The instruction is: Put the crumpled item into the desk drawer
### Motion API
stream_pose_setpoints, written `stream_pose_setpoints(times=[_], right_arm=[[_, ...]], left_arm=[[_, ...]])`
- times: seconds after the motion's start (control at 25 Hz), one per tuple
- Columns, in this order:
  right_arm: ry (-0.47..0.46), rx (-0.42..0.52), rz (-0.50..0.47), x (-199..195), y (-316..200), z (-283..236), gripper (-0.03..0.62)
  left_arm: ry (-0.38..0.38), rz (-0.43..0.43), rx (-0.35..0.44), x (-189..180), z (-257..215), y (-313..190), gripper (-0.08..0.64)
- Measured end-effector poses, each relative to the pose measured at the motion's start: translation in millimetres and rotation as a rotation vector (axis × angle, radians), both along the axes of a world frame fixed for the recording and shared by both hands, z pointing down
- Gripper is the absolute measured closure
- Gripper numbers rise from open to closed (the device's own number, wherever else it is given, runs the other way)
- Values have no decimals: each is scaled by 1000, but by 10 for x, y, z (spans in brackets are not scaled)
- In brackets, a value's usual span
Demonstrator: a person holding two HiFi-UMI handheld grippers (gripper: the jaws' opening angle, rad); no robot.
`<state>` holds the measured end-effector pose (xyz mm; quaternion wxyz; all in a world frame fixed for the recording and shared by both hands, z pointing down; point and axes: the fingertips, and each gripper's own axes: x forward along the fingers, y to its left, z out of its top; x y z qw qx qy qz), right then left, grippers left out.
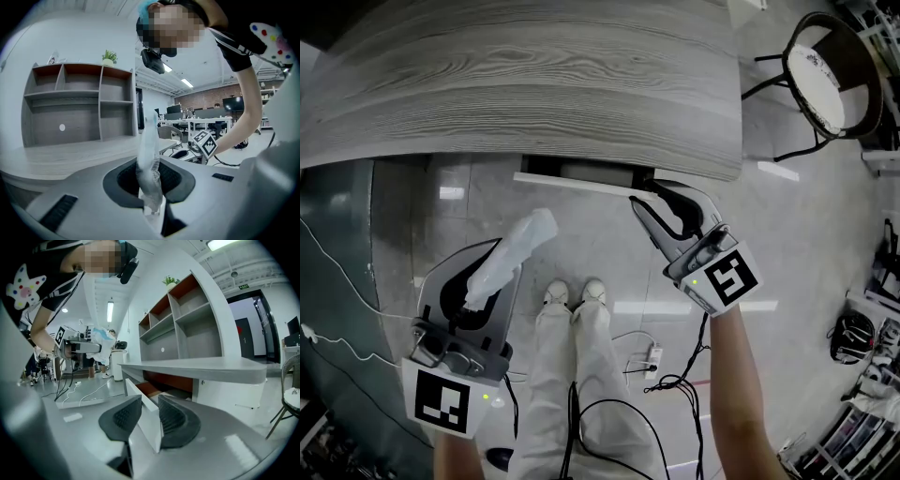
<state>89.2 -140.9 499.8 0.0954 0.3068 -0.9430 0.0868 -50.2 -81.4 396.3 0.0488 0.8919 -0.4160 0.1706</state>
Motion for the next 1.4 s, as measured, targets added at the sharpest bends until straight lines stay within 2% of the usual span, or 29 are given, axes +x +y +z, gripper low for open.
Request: stream_pose_setpoints(times=[0.4, 0.64, 0.88, 1.2, 1.4], right_arm=[[27, -8, -17, -4, -7, -12, 479], [38, -3, -15, -12, -1, 0, 477], [55, 21, -16, -11, -5, 6, 476], [30, 18, 16, -49, -37, -78, 472], [31, 19, 17, -43, -39, -74, 472]], left_arm=[[-10, 22, 2, -3, 8, -53, 506], [-79, 40, 15, 46, 62, -188, 506], [-234, 122, 70, 247, 159, -373, 506], [-499, 240, 116, 498, 505, -575, 506], [-654, 308, 110, 575, 720, -682, 506]])
